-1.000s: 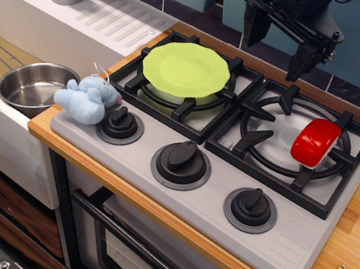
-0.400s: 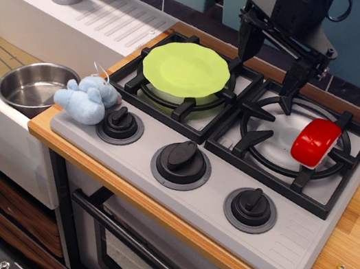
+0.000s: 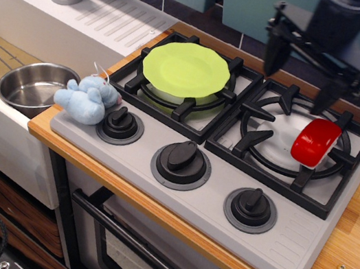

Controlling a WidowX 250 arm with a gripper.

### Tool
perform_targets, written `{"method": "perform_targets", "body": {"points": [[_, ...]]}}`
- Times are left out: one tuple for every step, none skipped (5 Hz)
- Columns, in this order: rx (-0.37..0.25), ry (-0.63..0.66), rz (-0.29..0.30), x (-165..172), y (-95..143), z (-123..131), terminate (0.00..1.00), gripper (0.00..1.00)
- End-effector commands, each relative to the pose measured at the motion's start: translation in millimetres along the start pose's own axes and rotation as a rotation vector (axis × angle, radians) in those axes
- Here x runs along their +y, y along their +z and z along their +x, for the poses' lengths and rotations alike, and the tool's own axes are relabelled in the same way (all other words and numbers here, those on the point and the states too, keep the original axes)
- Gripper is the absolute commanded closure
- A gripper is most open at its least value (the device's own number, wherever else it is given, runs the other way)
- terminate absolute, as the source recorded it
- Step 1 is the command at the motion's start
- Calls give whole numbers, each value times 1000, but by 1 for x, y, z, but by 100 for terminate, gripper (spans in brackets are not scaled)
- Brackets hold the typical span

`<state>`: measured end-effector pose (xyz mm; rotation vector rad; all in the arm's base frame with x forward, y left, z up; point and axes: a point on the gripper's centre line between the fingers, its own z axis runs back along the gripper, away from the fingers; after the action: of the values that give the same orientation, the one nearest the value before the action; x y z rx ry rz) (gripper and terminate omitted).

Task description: End effector reaching salmon

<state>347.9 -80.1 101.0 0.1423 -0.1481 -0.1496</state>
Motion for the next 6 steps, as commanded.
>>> {"method": "perform_targets", "body": {"points": [[-58, 62, 6, -28, 29, 26, 0, 0], [-67, 57, 1, -30, 28, 35, 0, 0], [-83, 44, 1, -32, 24, 43, 0, 0], [-96, 32, 0, -38, 17, 43, 0, 0], [-91, 37, 17, -42, 14, 32, 0, 0], [-98, 32, 37, -42, 8, 12, 0, 0]]}}
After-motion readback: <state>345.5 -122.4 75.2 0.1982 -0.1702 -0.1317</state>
